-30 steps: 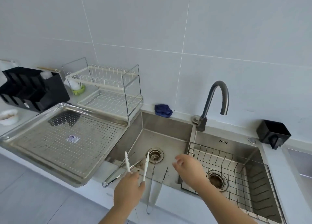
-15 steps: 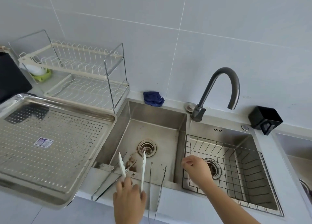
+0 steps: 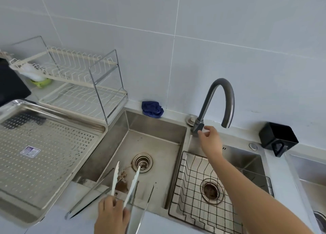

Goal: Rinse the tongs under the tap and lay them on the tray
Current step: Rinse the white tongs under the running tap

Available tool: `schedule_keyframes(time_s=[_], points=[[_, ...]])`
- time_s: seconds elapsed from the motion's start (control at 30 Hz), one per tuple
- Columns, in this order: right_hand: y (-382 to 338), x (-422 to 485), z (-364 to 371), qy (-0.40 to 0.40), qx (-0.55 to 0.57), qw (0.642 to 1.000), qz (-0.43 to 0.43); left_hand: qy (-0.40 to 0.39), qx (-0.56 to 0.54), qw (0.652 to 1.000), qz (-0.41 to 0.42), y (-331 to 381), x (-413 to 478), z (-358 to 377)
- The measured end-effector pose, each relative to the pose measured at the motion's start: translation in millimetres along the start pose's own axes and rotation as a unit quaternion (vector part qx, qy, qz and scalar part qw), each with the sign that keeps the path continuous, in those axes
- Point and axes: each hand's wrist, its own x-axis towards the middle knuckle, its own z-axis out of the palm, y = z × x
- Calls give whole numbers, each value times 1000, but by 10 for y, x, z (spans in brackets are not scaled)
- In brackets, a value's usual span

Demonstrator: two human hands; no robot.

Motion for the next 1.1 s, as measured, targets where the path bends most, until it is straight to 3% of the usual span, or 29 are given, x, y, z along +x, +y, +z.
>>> schedule_keyframes(time_s=[0.23, 0.5, 0.87, 0.93, 1.1], points=[[53, 286, -37, -39, -27, 999, -22, 63, -49, 995, -58, 156, 53, -215], [-29, 547, 44, -87, -56, 995, -9, 67, -290, 948, -114, 305, 620, -422], [26, 606, 60, -81, -35, 996, 22, 57, -343, 927, -139, 478, 1312, -359], [29, 608, 53, -78, -28, 996, 28, 43, -414, 895, -159, 522, 1359, -341], [39, 599, 55, -66, 16, 996, 52, -4, -609, 751, -254, 653, 1407, -400]])
